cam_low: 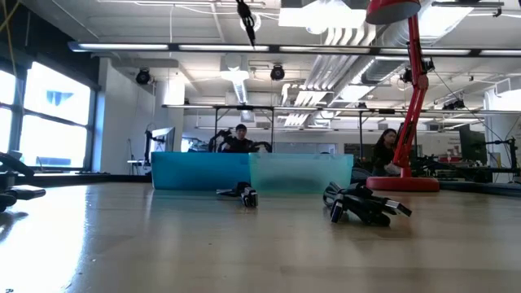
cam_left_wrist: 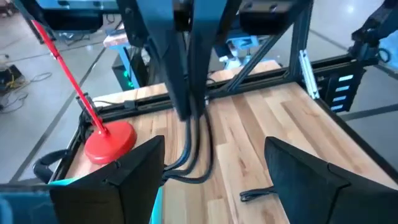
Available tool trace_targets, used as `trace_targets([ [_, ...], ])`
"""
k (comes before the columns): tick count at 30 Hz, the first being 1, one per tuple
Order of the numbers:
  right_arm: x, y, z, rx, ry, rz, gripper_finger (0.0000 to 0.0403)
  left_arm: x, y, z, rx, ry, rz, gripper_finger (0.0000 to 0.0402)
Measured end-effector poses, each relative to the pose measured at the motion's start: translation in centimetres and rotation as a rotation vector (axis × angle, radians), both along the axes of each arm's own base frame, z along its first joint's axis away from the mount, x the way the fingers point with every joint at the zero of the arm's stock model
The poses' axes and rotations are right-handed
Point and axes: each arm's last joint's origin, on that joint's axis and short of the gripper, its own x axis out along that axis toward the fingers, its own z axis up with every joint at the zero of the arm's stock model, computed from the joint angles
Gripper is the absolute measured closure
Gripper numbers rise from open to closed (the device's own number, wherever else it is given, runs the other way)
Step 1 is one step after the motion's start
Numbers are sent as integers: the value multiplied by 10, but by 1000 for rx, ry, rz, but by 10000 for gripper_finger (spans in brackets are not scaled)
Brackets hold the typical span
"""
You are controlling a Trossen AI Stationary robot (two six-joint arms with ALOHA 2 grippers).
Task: Pick & Place USB Port
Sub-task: Put the black USB cable into the blue bin
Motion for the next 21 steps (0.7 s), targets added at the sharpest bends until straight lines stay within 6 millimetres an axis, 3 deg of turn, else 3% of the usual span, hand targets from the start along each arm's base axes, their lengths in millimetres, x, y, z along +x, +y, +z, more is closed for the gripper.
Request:
trace_targets([
  [8, 0, -4, -2, -42, 18, 57, 403, 9, 4, -5, 81, 1, 138, 147],
  [12, 0, -7, -3, -54, 28, 72, 403, 14, 3, -2, 154, -46, 122, 221],
  [17, -1, -15, -4, -53, 51, 78, 396, 16, 4, -3, 221, -45, 135, 377],
  [21, -1, -20, -5, -62, 59, 70, 373, 16, 5, -2, 235, -44, 199, 384],
])
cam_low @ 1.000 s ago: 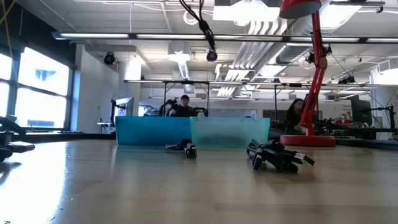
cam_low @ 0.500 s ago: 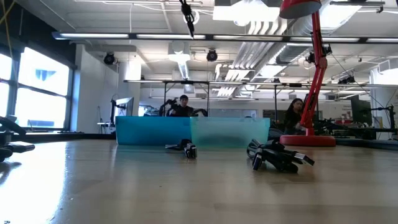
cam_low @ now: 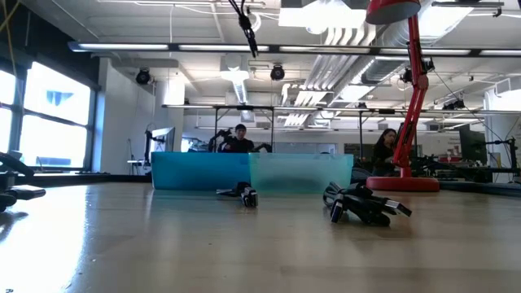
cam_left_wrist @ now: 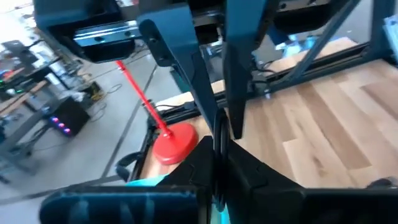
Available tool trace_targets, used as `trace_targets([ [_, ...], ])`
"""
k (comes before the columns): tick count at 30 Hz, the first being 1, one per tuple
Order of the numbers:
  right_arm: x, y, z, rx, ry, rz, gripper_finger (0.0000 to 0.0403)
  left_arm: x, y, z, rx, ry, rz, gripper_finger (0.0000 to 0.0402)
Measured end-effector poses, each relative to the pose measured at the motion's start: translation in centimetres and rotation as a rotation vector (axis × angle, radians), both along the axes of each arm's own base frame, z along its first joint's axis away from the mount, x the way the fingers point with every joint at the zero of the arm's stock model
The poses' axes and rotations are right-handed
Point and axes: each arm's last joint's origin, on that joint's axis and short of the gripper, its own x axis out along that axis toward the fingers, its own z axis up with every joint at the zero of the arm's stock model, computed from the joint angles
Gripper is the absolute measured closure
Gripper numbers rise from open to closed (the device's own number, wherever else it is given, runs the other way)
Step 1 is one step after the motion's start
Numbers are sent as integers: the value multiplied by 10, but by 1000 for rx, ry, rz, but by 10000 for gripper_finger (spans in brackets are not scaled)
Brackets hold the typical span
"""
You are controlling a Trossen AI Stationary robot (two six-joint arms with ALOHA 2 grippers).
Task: Pick & Place USB Port
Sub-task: Put the black USB cable into the blue bin
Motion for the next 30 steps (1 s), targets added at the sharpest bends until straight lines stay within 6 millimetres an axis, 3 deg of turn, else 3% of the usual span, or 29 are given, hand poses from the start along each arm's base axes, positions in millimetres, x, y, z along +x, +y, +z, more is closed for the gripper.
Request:
trace_targets([
  [8, -5, 0, 3, -23, 0, -4, 289, -2, 2, -1, 7, 17, 69, 399],
  [15, -35, -10, 26, -216, -18, -263, 195, -13, 13, -6, 242, 181, 273, 400],
  [19, -56, -17, 37, -264, -11, -377, 166, -18, 31, -15, 339, 327, 276, 400],
  [24, -76, -28, 48, -256, -22, -451, 160, -27, 67, -28, 354, 508, 278, 400],
  [30, -89, -47, 52, -206, -9, -499, 162, -38, 118, -38, 253, 576, 259, 400],
])
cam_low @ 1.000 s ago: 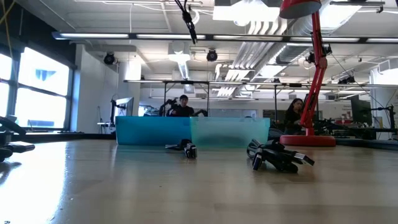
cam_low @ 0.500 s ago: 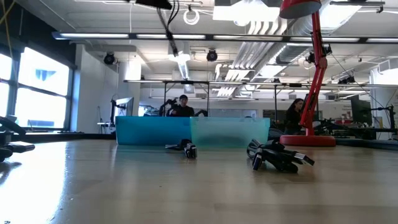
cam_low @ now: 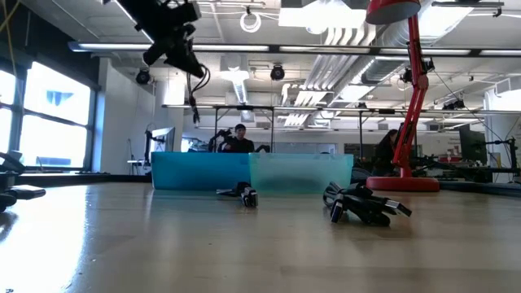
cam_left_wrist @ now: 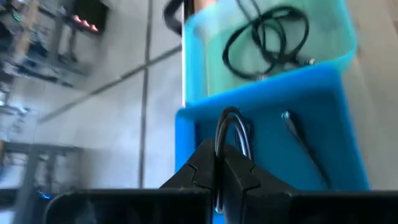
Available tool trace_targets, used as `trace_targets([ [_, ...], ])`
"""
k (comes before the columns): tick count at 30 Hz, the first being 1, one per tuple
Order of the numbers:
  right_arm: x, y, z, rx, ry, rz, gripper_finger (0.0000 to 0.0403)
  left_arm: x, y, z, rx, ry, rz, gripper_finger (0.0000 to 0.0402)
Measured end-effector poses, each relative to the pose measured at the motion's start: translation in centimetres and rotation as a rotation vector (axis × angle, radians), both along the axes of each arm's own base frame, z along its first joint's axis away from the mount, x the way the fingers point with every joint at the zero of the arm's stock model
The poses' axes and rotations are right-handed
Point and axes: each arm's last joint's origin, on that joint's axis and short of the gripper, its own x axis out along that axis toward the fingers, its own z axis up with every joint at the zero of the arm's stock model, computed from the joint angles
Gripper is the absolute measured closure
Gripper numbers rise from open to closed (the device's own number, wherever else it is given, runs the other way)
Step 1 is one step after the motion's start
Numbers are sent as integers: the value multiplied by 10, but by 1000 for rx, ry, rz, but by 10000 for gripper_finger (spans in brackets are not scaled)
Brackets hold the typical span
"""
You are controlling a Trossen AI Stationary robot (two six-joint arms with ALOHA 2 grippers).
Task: Pick & Place USB Port
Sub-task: Put the black USB cable into the blue bin
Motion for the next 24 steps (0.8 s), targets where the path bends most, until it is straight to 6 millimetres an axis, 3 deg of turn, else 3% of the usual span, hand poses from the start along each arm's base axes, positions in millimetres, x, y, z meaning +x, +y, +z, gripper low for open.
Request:
trace_targets([
  [5, -3, -15, -6, 47, 38, -16, 173, -8, 31, -6, -35, 0, 87, 401],
  [9, -2, -26, -18, 81, 73, -36, 181, -6, 45, -14, -100, -9, 49, 401],
  [17, 6, -43, -48, 87, 145, -53, 191, 10, 56, -40, -192, 58, 1, 393],
  [24, 12, -44, -49, 116, 90, 7, 192, 12, 58, -42, -162, 83, -6, 340],
])
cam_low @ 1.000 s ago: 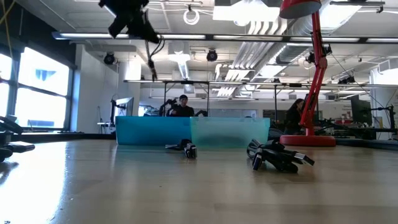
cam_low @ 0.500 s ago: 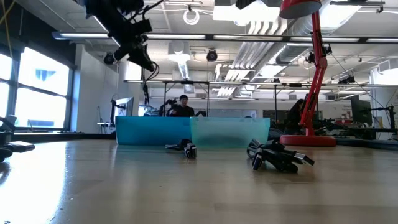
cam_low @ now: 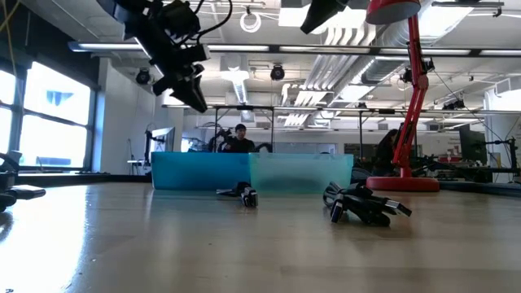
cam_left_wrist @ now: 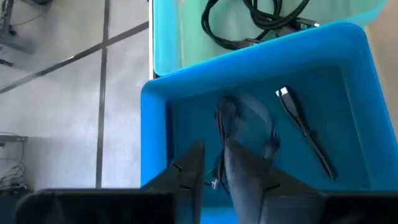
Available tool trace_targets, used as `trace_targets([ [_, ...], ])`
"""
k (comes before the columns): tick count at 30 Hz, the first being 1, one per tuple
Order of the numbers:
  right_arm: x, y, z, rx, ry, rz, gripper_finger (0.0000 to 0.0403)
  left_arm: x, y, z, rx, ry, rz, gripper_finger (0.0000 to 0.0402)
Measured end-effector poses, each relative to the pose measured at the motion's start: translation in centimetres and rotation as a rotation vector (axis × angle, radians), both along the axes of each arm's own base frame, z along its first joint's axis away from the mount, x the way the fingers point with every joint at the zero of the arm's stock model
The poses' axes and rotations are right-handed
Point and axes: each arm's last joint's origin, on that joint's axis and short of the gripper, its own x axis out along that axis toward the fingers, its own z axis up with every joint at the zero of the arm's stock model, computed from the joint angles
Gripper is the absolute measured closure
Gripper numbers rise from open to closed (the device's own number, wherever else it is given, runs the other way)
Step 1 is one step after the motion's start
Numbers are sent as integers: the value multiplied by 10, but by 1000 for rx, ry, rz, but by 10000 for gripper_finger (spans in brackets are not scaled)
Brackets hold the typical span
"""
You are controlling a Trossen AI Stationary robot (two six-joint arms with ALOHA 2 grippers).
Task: Pick & Place USB Port
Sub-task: Put the black USB cable into the blue bin, then put the black USB cable into the green bin
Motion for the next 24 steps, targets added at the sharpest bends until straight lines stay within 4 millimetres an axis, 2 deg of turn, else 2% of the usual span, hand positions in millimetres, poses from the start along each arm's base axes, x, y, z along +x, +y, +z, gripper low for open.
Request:
trace_targets([
  [8, 0, 0, 4, -10, -28, 5, 192, -5, -1, 8, 55, 2, 56, 263],
  [12, 1, 1, 5, 0, -46, 48, 197, -12, -11, 14, -43, -58, 71, 235],
  [17, -2, 3, 11, 13, -87, 81, 206, -27, -44, 24, -237, -63, -38, 228],
  [22, -2, 3, 14, 15, -112, 94, 217, -44, -86, 28, -455, 14, -208, 227],
  [24, -2, 3, 15, 16, -123, 99, 222, -49, -99, 27, -561, 55, -193, 227],
])
